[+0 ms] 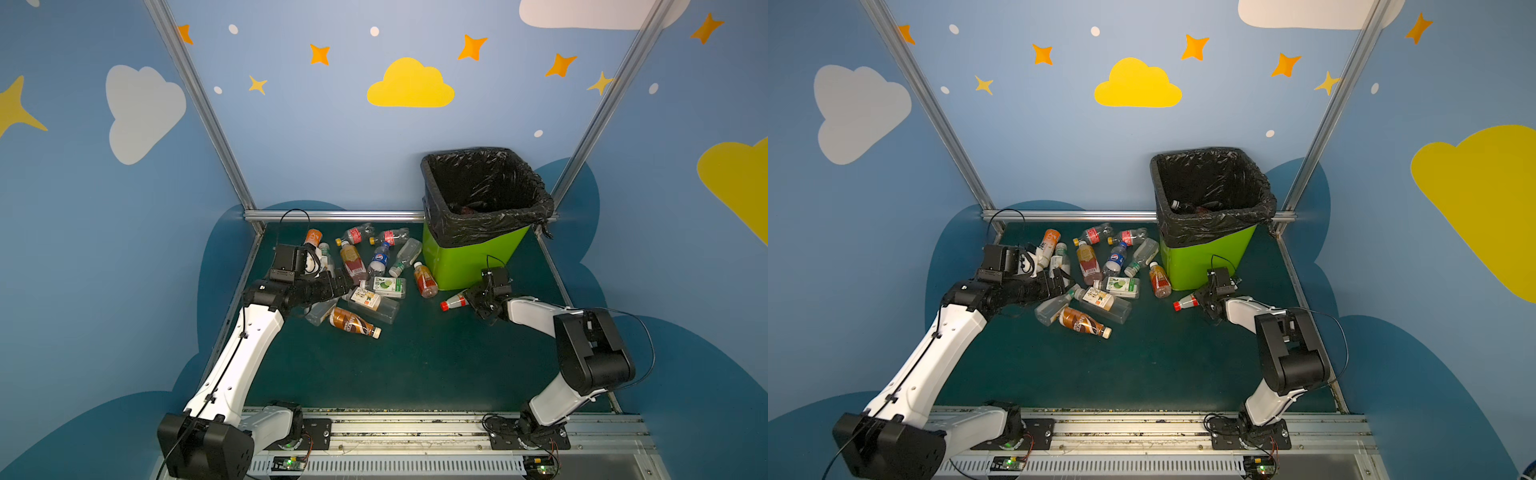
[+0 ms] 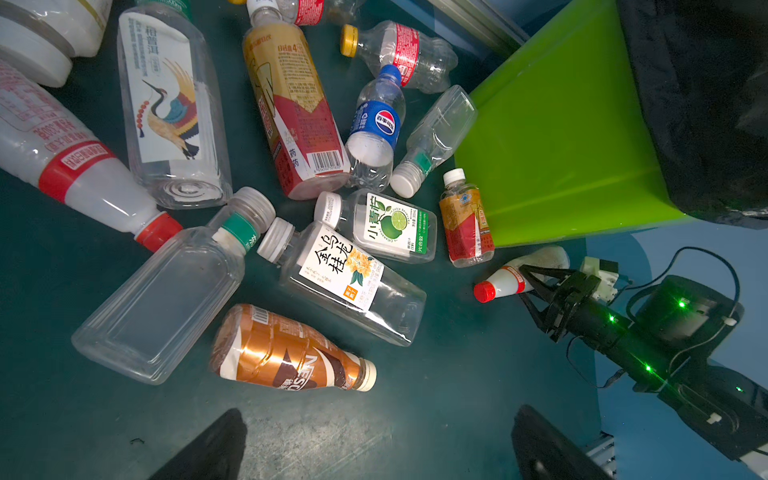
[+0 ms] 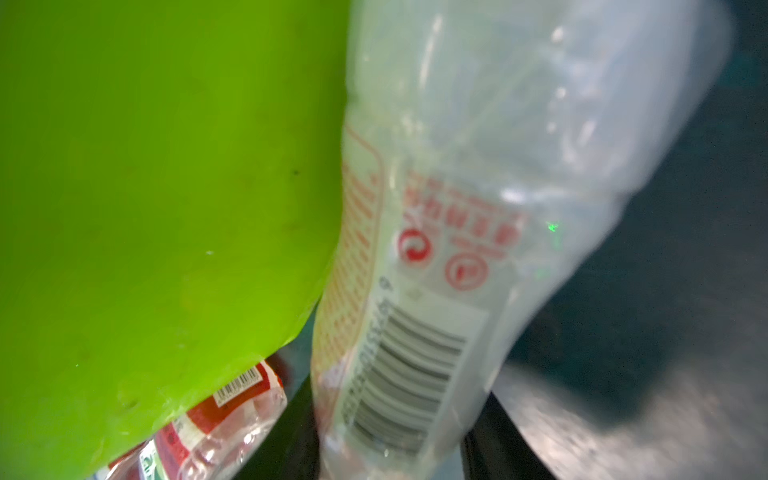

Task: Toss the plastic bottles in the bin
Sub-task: 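Lift the white red-cap bottle over the bin and open the right gripper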

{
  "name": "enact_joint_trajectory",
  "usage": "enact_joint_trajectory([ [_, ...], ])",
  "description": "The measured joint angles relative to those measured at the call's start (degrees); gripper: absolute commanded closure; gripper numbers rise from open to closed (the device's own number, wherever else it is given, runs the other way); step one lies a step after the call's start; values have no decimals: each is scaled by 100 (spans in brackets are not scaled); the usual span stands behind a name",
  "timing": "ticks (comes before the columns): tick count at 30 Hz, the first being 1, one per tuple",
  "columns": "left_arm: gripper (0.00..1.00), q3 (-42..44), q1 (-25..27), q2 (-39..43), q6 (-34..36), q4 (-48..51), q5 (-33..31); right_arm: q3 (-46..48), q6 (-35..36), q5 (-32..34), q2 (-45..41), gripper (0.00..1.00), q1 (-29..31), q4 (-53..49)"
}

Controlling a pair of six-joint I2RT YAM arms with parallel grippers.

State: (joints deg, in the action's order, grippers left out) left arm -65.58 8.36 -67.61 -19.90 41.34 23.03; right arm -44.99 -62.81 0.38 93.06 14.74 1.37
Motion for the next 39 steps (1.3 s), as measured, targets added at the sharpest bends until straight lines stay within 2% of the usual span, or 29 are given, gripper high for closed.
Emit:
enact_joint_trajectory([
  [5,0,0,0,0,0,4,50,610,57,33,-881,55,-42,-361],
  [8,0,0,0,0,-4,4,68,957,101,87,-1714,55,-42,-728],
  [15,0,0,0,0,-52,2,76,1075,507,389,-4367,56,-39,-2039],
  [20,0,0,0,0,-144,-17,42,105,1449,656,-5932,56,17,-2811],
  [25,0,-11,0,-20,-234,-118,0,-1263,2927,704,-6408,56,262,-2184],
  [28,0,-63,0,-46,-293,-162,-37,-1775,3698,664,-6127,54,343,-1311],
  [31,0,-234,0,-90,-304,-157,-85,-2544,4308,599,-5128,51,356,-514],
  [34,0,-538,0,-208,-291,-111,-107,-4701,4826,544,-3021,43,334,-562],
  [37,0,-826,0,-367,-280,-72,-103,-7676,5086,533,-654,19,299,-1366],
  [39,0,-918,0,-420,-264,-37,-105,-8478,5171,595,284,11,297,-1917],
])
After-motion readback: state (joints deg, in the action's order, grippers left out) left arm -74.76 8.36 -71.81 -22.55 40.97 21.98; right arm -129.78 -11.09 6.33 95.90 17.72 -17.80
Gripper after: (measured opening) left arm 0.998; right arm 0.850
